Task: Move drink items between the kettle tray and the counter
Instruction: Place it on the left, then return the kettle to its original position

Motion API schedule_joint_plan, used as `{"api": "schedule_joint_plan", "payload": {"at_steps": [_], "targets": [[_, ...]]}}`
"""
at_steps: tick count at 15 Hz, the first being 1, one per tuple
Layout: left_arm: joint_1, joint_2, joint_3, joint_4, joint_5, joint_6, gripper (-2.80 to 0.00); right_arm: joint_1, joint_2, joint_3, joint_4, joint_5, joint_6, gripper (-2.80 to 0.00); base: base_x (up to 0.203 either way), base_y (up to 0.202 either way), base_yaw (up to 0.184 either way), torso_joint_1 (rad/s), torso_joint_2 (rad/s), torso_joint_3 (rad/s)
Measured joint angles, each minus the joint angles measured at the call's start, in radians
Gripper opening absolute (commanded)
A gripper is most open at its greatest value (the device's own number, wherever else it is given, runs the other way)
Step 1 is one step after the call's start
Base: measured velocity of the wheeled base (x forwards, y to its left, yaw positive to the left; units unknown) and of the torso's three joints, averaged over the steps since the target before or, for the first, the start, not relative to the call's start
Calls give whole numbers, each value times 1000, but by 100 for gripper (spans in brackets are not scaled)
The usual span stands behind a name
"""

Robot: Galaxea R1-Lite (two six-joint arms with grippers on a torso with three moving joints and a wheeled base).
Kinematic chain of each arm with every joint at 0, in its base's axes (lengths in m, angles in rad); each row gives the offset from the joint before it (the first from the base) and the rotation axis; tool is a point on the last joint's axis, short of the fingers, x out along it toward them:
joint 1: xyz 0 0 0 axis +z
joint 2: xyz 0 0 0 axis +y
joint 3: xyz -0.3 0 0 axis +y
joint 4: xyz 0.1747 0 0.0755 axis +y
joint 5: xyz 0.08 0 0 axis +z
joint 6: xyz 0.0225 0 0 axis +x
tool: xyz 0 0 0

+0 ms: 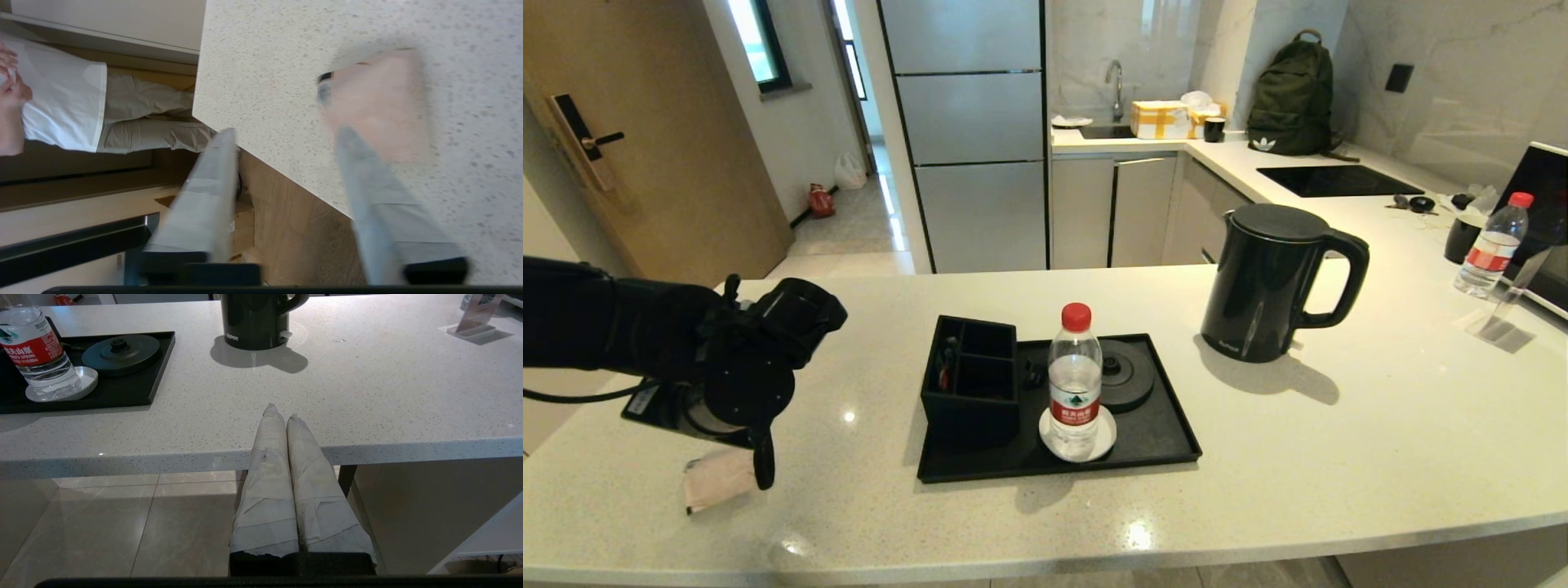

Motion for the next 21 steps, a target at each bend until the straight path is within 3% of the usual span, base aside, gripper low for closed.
{"api": "schedule_joint_plan", "payload": {"at_steps": [8,12,16,17,21], "targets": [[-7,67,-82,-31,-3,-10,0,0,0,0,0,0,0,-280,0,0,0,0,0,0],[-8,38,-99,-174,-21,-14,0,0,0,0,0,0,0,-280,0,0,0,0,0,0],[-11,-72,-94,-200,-113,-9,0,0,0,0,0,0,0,-280,0,0,0,0,0,0],[-14,-141,-89,-199,-143,-8,-280,0,0,0,0,0,0,-280,0,0,0,0,0,0],[-16,-542,-37,-96,-263,-3,-280,0,0,0,0,0,0,-280,0,0,0,0,0,0]]}}
